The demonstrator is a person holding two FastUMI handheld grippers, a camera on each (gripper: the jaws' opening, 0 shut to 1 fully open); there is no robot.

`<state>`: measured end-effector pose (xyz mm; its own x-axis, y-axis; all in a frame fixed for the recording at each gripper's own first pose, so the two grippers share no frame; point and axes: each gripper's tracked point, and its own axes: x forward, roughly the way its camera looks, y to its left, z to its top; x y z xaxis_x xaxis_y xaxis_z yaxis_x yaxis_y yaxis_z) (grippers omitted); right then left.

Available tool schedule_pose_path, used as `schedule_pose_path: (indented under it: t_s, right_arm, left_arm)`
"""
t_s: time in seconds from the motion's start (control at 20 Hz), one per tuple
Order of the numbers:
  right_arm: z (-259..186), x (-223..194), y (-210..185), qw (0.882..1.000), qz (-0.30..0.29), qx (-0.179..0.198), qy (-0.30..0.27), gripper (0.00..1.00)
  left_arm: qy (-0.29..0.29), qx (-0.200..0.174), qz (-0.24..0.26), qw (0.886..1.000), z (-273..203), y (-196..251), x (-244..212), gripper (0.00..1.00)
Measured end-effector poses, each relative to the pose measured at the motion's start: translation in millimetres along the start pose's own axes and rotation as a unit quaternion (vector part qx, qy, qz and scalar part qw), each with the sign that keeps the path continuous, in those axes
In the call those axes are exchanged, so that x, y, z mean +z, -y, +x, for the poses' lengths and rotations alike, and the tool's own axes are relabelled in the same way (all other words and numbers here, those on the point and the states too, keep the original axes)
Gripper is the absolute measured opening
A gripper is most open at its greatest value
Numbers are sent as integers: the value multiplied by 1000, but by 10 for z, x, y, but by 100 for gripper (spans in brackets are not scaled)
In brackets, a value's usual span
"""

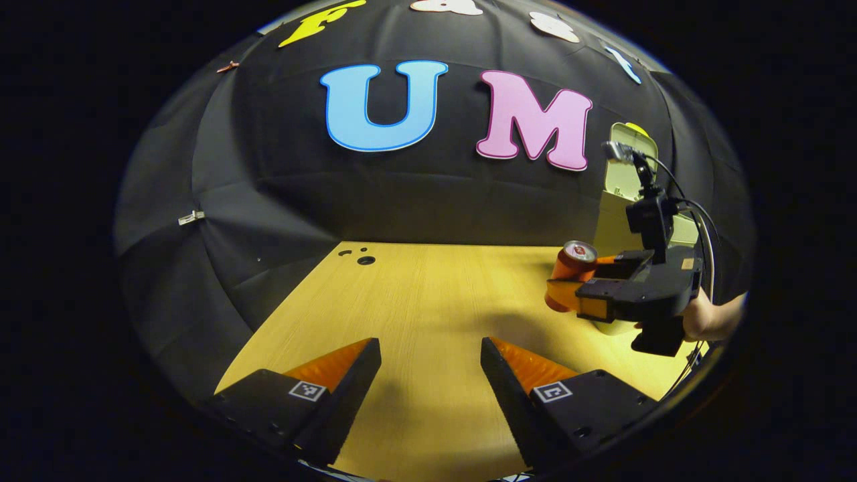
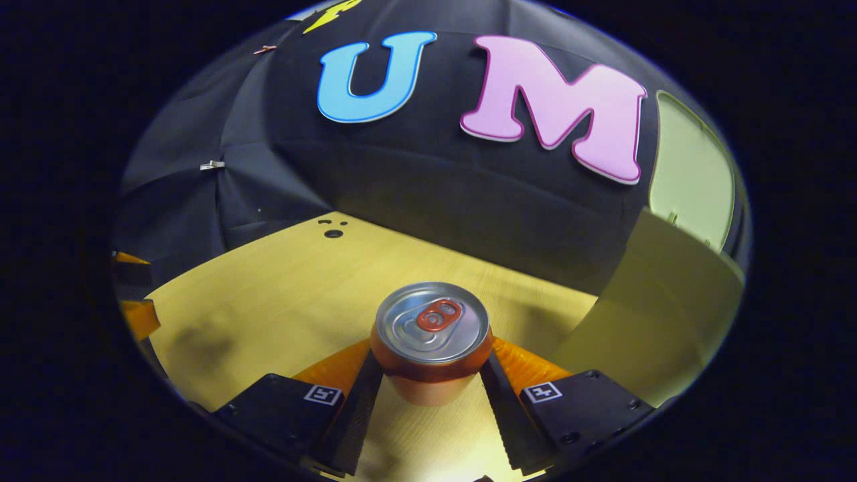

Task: Press the lid of the desktop garbage bin to open it, pick up the crumpled paper on the desktop and throw it into the bin, then pick up the pop can on the desktop and drop it into the bin, and finally close the garbage bin lid.

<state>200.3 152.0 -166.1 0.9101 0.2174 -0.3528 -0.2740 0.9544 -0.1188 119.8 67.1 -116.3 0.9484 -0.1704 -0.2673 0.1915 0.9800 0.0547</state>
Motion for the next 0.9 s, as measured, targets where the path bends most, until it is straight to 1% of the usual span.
schedule_pose_path:
  t_s: [0.25, 0.5, 0.55, 0.6, 0.65, 0.9]
  right_arm:
    - [-371, 631, 179, 999, -1, -13, 40, 82]
    - [-763, 1171, 488, 996, 6, -32, 78, 83]
    - [-831, 1249, 562, 996, 12, -37, 85, 82]
    - [-893, 1328, 657, 995, 18, -44, 92, 87]
    - [-981, 1380, 767, 994, 24, -52, 98, 82]
    - [-1297, 1526, 1321, 987, 58, -95, 119, 82]
  left_arm:
    - [19, -8, -25, 999, -77, 87, 216, 96]
    - [34, -19, -24, 999, -125, 134, 395, 96]
    - [33, -20, -24, 999, -134, 148, 400, 96]
    - [32, -21, -25, 999, -151, 159, 415, 96]
    - [32, -24, -26, 999, -166, 187, 435, 96]
    - [32, -39, -21, 998, -171, 385, 495, 96]
